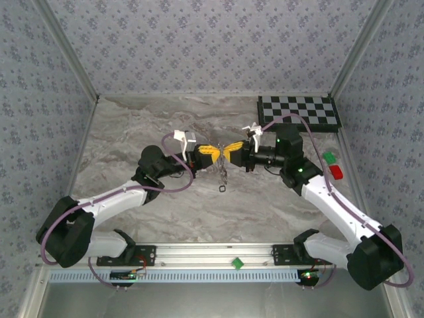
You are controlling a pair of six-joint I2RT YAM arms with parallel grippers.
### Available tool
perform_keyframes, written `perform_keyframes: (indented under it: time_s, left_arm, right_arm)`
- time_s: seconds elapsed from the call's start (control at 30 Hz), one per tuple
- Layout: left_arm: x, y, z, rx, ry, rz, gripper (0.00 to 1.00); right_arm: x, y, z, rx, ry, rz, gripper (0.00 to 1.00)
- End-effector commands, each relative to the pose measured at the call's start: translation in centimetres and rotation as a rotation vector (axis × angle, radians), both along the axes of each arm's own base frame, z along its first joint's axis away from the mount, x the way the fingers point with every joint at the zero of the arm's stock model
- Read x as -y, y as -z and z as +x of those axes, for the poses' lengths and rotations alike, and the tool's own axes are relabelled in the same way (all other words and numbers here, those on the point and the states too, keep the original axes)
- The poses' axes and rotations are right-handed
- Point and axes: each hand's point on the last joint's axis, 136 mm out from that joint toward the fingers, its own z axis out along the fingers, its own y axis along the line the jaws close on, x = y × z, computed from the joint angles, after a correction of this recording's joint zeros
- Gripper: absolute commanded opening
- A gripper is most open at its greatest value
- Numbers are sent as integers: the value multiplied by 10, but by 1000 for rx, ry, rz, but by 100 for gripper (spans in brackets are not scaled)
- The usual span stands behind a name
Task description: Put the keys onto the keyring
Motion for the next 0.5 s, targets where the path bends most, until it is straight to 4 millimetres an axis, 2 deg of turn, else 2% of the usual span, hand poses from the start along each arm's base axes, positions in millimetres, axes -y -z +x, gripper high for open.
perform_keyframes:
  time_s: [0.0, 0.47]
  left_arm:
    - [0, -26, -13, 78, 42, -62, 0]
    - [3, -20, -8, 65, 29, -51, 0]
  right_arm:
    - [-5, -18, -6, 29, -53, 31, 15]
    - [-12, -17, -22, 19, -131, 36, 17]
